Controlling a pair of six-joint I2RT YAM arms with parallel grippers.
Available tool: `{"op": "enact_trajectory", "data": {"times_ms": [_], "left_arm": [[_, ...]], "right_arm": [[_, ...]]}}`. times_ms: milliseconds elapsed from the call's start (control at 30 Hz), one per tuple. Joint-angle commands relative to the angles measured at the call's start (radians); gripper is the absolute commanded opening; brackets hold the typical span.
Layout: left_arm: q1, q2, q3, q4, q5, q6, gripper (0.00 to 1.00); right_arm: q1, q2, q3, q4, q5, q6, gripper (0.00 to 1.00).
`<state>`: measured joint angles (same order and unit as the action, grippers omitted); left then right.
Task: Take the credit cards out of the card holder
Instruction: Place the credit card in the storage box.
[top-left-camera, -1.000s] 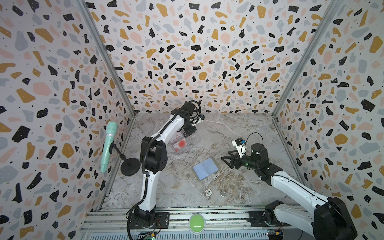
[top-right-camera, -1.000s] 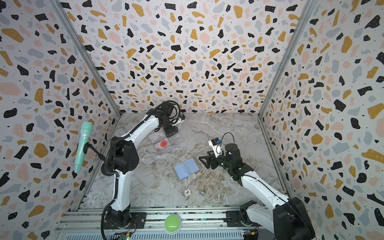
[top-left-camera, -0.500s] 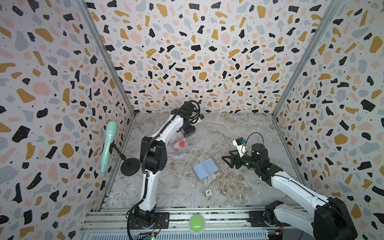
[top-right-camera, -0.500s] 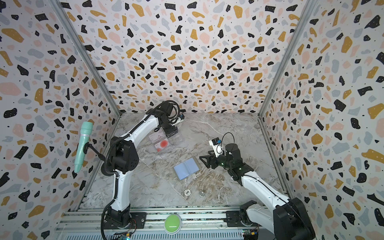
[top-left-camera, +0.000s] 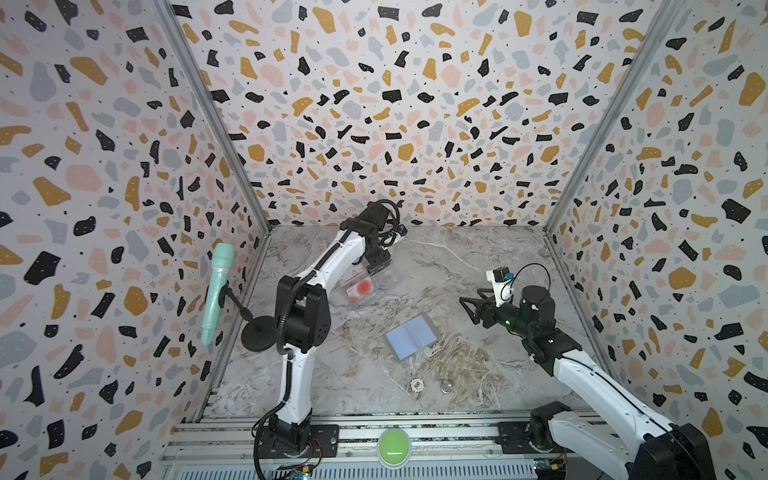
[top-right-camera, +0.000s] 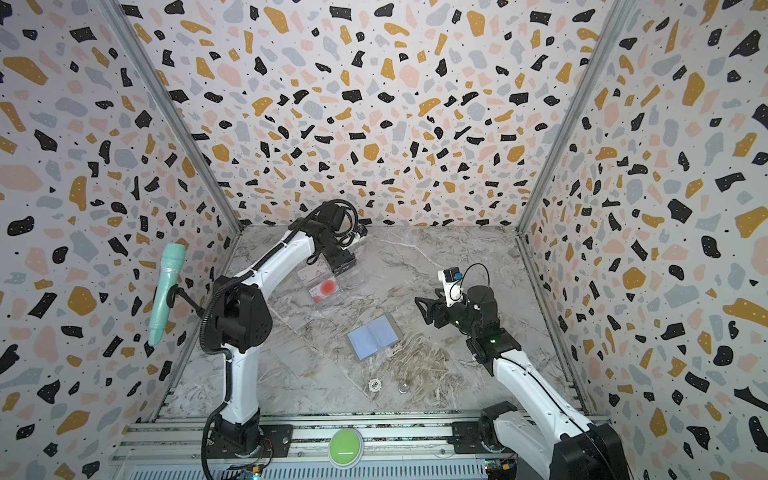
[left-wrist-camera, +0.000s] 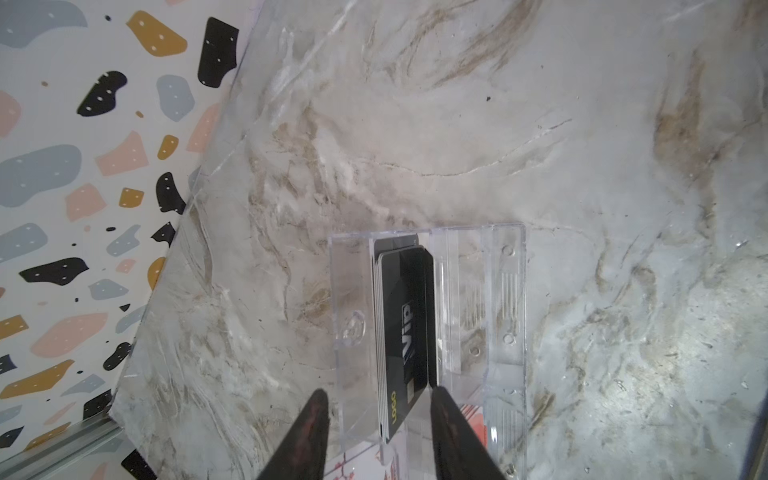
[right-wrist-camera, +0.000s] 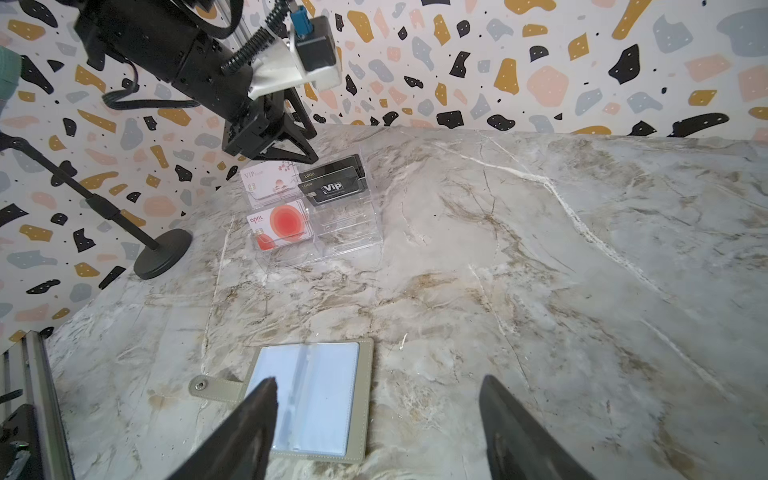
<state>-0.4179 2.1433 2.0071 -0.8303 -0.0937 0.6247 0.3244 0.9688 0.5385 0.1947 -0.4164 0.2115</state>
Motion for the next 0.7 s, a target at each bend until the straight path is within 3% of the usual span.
{"op": "enact_trajectory", "data": {"times_ms": [0,300,433,667], "left_arm": [[-0.013,0.031,0.006,0.006,-0.040,0.018,0.43],[-0.017,0.026,0.003,0.021,0.023,0.027,0.51],[-0.016,0.061,0.008,0.032,-0.086,0.015,0.51],[-0.015,0.092,-0.003,0.083,-0.161,-0.003,0.49]], "right_arm": [[-0.002,-0.007,0.006,0.016,-0.015,0.004,0.77],[-0.002,0.002,-0.012,0.028,-0.027,0.007,0.77],[-0.003,0.001,-0.015,0.027,-0.025,0.006,0.77],[-0.005,-0.010,-0.013,0.026,-0.018,0.006,0.77]]}}
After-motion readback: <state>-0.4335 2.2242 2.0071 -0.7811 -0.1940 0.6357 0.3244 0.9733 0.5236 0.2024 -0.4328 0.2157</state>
